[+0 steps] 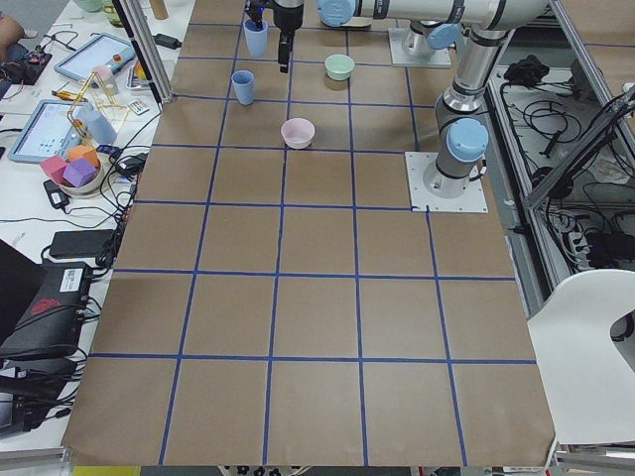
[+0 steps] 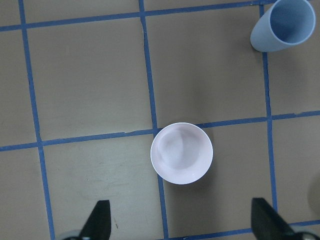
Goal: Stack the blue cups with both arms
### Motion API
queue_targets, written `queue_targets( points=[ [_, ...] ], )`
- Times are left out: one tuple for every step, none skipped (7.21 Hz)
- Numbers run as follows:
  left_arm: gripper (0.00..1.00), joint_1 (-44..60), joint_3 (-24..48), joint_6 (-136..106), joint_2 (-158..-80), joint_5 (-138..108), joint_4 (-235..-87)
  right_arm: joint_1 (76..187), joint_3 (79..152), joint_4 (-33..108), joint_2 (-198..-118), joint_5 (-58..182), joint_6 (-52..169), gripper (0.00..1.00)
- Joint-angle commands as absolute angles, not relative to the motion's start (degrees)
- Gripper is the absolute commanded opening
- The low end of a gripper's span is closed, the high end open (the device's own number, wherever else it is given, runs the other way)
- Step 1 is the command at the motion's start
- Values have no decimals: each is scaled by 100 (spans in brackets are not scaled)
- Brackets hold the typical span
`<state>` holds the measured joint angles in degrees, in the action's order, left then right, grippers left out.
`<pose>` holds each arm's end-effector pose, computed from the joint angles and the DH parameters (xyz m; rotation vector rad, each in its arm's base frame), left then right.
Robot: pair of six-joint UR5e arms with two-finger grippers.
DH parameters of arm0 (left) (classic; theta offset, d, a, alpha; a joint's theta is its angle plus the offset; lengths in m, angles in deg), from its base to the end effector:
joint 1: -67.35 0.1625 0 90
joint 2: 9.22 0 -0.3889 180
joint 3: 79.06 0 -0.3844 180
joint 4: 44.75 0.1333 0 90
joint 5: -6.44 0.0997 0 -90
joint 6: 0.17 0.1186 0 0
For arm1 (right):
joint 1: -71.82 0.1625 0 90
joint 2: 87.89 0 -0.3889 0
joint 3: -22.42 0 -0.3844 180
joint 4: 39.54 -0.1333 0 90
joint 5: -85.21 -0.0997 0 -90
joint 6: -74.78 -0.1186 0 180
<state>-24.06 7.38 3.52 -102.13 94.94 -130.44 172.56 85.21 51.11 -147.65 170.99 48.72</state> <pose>-0.1490 -0.5102 0.4458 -0.1403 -3.1110 0.1357 0.2652 -0.6361 0.3558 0.4133 3.0555 0.0966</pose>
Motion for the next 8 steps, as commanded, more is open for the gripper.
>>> queue_targets(
  points=[
    [100,-2406,752,352,-10194,9494,-13044,17386,8395,5634,-14485,16768,4195,0],
    [100,-2406,760,352,-10194,9494,-13044,17395,8351,5757,-14449,16739,4147,0],
    [100,-2406,769,352,-10194,9494,-13044,17395,8307,5767,-14388,16748,4121,0],
    [100,-2406,769,352,-10185,9494,-13044,17395,8298,6002,-14283,16748,4077,0],
    [100,-2406,769,352,-10185,9494,-13044,17404,8297,6022,-14230,16748,4042,0],
    [100,-2406,769,352,-10185,9494,-13044,17404,8315,6004,-14212,16748,4024,0],
    [100,-2406,769,352,-10185,9494,-13044,17430,8324,5996,-14160,16748,4015,0],
    [100,-2397,769,352,-10185,9494,-13044,17500,8315,6004,-14142,16739,4015,0]
  ],
)
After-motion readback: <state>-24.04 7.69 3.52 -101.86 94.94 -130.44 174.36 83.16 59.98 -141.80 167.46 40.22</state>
